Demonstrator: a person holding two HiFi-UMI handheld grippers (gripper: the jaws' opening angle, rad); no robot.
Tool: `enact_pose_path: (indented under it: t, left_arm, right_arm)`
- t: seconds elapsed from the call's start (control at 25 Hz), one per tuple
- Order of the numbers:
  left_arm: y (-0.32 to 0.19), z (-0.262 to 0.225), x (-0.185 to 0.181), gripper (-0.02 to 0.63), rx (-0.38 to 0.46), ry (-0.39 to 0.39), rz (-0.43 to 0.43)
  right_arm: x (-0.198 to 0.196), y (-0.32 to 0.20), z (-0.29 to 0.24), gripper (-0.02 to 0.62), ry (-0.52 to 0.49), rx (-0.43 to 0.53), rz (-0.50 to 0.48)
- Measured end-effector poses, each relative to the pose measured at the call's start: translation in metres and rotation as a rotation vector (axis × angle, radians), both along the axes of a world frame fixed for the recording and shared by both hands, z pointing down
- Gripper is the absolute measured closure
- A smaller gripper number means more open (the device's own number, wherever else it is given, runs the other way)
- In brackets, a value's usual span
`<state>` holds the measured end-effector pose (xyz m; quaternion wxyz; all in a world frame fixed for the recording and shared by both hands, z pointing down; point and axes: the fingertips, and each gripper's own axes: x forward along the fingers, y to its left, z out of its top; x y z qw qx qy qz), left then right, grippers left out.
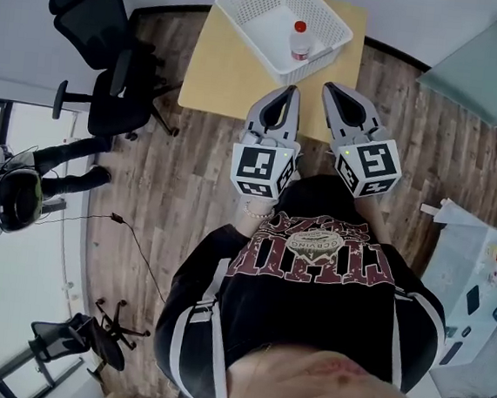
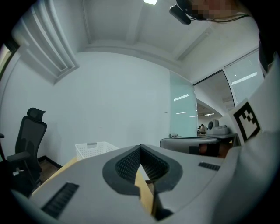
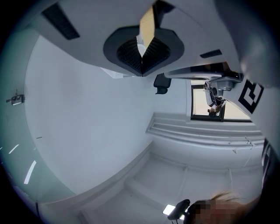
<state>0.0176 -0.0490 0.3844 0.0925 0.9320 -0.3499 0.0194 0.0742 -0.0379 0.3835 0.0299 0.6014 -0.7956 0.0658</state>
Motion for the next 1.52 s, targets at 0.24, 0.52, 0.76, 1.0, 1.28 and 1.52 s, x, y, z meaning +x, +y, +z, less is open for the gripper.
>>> enact_pose_path:
  t: [0.24,0.52,0.76,1.0,1.28,1.52]
  left_arm:
    - [-0.007,0.008,-0.005,0.56,-0.013,-0.018,0.017]
    - [-0.007,0.014,-0.014,0.56,-0.022,-0.022,0.0]
    - [-0.014,0.015,-0.013,0.558,-0.029,-0.022,-0.017]
    - [-0.031,0.013,-0.008,0.56,-0.026,-0.029,-0.039]
    - [-0.06,0.015,-0.001,0.559,-0.036,-0.041,-0.075]
    - [-0.087,0.013,0.012,0.559,-0.045,-0.048,-0.097]
  right_arm:
    - [-0.002,-0.006,0.009,0.577,-0.008,-0.018,0.032]
    - [-0.004,-0.007,0.015,0.577,0.001,-0.023,0.032]
    - [-0.002,-0.017,0.016,0.577,0.001,-0.026,0.018]
    - [0.0,-0.041,0.017,0.577,-0.007,-0.034,-0.011]
    - [0.006,-0.072,0.018,0.577,-0.018,-0.04,-0.054]
    - [0.017,-0.101,0.017,0.577,-0.017,-0.049,-0.08]
